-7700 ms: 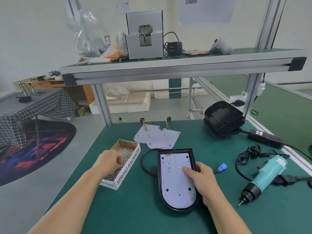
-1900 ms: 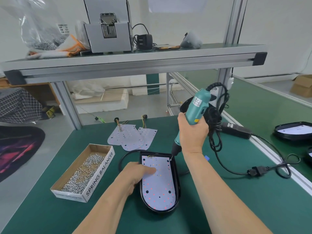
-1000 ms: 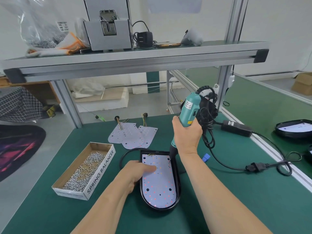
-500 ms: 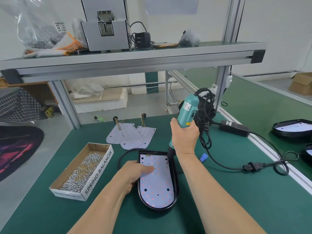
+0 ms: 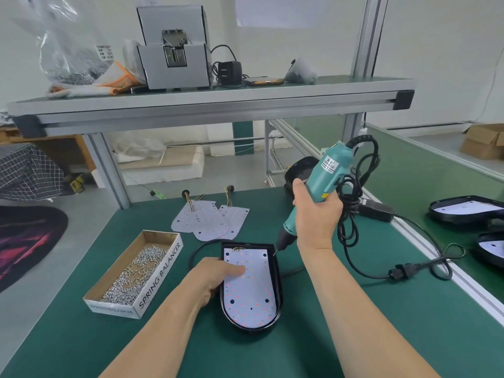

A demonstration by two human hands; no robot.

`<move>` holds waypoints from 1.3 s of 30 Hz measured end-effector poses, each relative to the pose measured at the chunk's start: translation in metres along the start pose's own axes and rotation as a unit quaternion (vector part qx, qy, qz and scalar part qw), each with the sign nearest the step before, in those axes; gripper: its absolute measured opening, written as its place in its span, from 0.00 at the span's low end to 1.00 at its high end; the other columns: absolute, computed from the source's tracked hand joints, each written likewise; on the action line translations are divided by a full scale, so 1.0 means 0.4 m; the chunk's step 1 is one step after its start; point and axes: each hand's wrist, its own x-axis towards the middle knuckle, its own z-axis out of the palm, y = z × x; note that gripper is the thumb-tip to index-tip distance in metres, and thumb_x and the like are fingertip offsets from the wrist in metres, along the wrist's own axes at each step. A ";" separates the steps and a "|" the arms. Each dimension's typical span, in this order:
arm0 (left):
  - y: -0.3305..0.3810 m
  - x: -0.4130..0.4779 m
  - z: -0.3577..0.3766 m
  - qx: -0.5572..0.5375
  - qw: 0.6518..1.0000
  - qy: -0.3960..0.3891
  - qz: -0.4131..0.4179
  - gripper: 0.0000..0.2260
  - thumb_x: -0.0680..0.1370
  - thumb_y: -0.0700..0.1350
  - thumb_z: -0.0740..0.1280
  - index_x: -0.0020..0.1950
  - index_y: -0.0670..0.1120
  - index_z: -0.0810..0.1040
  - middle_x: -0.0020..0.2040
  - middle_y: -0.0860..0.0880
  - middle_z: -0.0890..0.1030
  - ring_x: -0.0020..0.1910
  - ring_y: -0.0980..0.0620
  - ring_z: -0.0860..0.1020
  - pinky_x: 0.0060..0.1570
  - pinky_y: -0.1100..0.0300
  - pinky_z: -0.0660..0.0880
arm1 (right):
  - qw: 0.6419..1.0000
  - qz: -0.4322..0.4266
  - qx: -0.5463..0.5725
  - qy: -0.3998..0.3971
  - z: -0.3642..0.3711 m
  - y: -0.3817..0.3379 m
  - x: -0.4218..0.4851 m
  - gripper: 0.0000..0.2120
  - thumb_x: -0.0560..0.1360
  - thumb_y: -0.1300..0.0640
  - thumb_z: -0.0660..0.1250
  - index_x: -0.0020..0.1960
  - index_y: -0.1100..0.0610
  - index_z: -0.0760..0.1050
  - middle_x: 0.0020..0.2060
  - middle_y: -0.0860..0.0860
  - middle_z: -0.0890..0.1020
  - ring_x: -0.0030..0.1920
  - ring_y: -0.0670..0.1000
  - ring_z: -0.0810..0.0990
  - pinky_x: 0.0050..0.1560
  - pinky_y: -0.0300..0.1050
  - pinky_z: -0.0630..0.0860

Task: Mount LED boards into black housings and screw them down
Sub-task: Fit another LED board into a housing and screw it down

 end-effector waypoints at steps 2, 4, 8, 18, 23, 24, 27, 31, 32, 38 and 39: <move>-0.003 -0.004 -0.006 0.014 1.000 0.002 0.002 0.10 0.72 0.40 0.77 0.51 0.40 0.85 0.45 0.45 0.87 0.47 0.46 0.86 0.54 0.54 0.80 | 1.000 0.001 0.003 0.011 -0.011 -0.003 -0.004 0.09 0.69 0.52 0.73 0.36 0.51 0.73 0.29 0.47 0.76 0.32 0.50 0.75 0.35 0.46 0.76; -0.008 -0.007 -0.012 0.031 0.999 0.007 0.012 0.10 0.72 0.42 0.78 0.51 0.41 0.85 0.46 0.46 0.87 0.46 0.47 0.86 0.51 0.55 0.80 | 1.000 0.009 0.007 0.023 -0.022 -0.004 -0.008 0.09 0.68 0.51 0.73 0.36 0.51 0.74 0.29 0.48 0.77 0.32 0.50 0.75 0.34 0.44 0.76; -0.021 -0.013 -0.022 0.049 0.998 0.012 0.025 0.08 0.74 0.44 0.77 0.50 0.42 0.85 0.45 0.48 0.88 0.40 0.53 0.86 0.37 0.62 0.77 | 0.998 0.031 0.029 0.039 -0.039 -0.003 -0.013 0.09 0.67 0.51 0.73 0.36 0.50 0.74 0.29 0.49 0.77 0.31 0.50 0.76 0.33 0.40 0.75; -0.004 0.005 -0.032 0.324 0.913 0.231 0.092 0.21 0.69 0.63 0.72 0.41 0.49 0.68 0.37 0.53 0.74 0.38 0.49 0.74 0.36 0.58 0.65 | 0.991 0.070 0.088 0.077 -0.065 0.013 0.004 0.08 0.70 0.55 0.74 0.40 0.54 0.74 0.26 0.47 0.77 0.28 0.46 0.76 0.31 0.36 0.74; 0.020 0.018 -0.022 0.278 0.914 0.260 0.140 0.19 0.71 0.59 0.72 0.51 0.51 0.68 0.41 0.54 0.76 0.41 0.50 0.77 0.38 0.57 0.69 | 0.983 0.122 0.102 0.096 -0.077 0.039 0.031 0.10 0.68 0.54 0.74 0.41 0.54 0.72 0.25 0.46 0.77 0.26 0.46 0.74 0.29 0.37 0.72; 0.017 0.026 -0.030 0.251 0.927 0.253 0.119 0.19 0.71 0.59 0.73 0.49 0.49 0.69 0.41 0.53 0.76 0.41 0.48 0.76 0.40 0.56 0.69 | 0.980 0.144 0.099 0.094 -0.088 0.049 0.046 0.10 0.68 0.54 0.74 0.41 0.54 0.73 0.24 0.46 0.77 0.26 0.46 0.74 0.28 0.37 0.72; 0.001 0.037 -0.049 0.169 0.967 0.176 0.069 0.22 0.73 0.56 0.75 0.34 0.49 0.64 0.31 0.49 0.65 0.33 0.47 0.64 0.37 0.55 0.60 | 0.970 0.224 0.049 0.082 -0.139 0.096 0.098 0.11 0.71 0.56 0.75 0.47 0.56 0.74 0.28 0.48 0.78 0.28 0.48 0.76 0.33 0.42 0.73; 0.011 0.035 -0.052 0.153 0.983 0.098 0.028 0.25 0.75 0.56 0.73 0.34 0.50 0.58 0.29 0.49 0.59 0.27 0.50 0.56 0.30 0.57 0.51 | 0.946 0.232 -0.208 0.087 -0.229 0.176 0.124 0.21 0.74 0.54 0.73 0.57 0.57 0.64 0.46 0.54 0.77 0.43 0.57 0.77 0.46 0.52 0.75; 0.012 0.036 -0.053 0.163 0.982 0.092 0.023 0.25 0.76 0.55 0.72 0.33 0.50 0.57 0.27 0.51 0.58 0.25 0.51 0.55 0.28 0.58 0.51 | 0.931 0.214 -0.284 0.083 -0.249 0.189 0.124 0.22 0.74 0.53 0.72 0.59 0.58 0.62 0.49 0.56 0.76 0.45 0.59 0.76 0.48 0.54 0.76; -0.014 0.036 -0.040 0.065 0.995 0.060 0.042 0.13 0.81 0.50 0.65 0.39 0.46 0.69 0.37 0.43 0.72 0.33 0.49 0.67 0.35 0.59 0.60 | 0.875 0.212 -0.429 0.079 -0.293 0.205 0.130 0.25 0.73 0.55 0.73 0.61 0.63 0.63 0.55 0.61 0.75 0.48 0.63 0.76 0.48 0.57 0.76; -0.012 0.031 -0.039 0.020 0.998 0.047 0.042 0.12 0.82 0.50 0.64 0.43 0.45 0.75 0.39 0.43 0.78 0.36 0.48 0.72 0.39 0.58 0.64 | 0.876 0.210 -0.428 0.076 -0.295 0.206 0.129 0.24 0.73 0.56 0.72 0.60 0.62 0.63 0.54 0.61 0.75 0.47 0.63 0.76 0.47 0.57 0.76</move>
